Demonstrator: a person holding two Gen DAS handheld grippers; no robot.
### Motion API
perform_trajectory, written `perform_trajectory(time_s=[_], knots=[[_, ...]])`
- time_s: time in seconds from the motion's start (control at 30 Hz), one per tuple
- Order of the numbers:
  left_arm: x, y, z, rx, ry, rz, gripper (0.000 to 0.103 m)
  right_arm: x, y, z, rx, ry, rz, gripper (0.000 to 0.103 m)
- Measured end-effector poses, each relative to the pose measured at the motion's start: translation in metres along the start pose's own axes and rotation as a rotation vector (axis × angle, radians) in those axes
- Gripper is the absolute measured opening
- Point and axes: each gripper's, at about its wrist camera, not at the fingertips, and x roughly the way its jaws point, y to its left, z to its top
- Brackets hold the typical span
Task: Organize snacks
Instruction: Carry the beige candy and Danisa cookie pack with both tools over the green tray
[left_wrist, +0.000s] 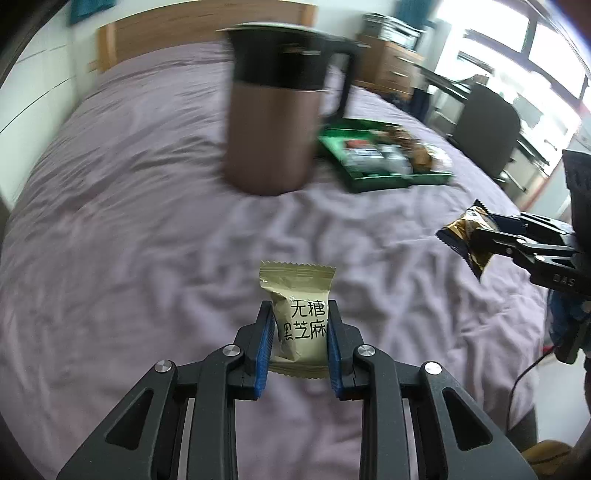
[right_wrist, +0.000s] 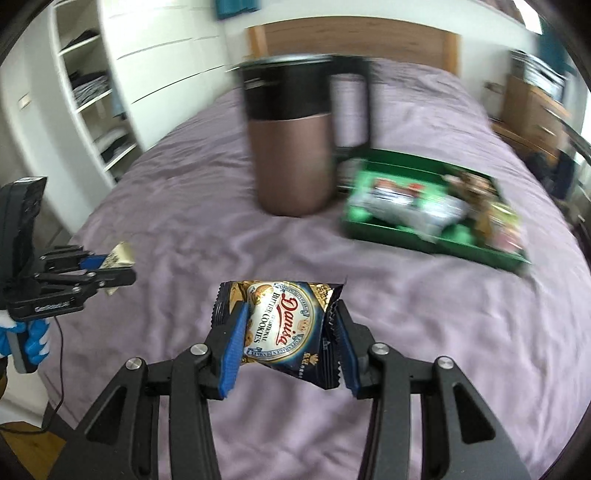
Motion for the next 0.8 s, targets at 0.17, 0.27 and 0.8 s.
perform_trajectory(time_s=[0.17, 0.27, 0.8], knots=[[0.012, -0.056, 0.037, 0.064, -0.014, -0.053, 0.022, -0.028, -0.061, -0.008, 0.075, -0.041, -0.088, 0.0], [0.024, -0.085, 0.065, 0.101, -0.025, -0.058, 0.022, -0.036, -0.091, -0.003, 0.108, -0.07, -0.127, 0.0], [0.141, -0.154, 0.238, 0.164, -0.098, 0.134, 0.022, 0.033, -0.173, 0.099, 0.162, -0.168, -0.213, 0.0]])
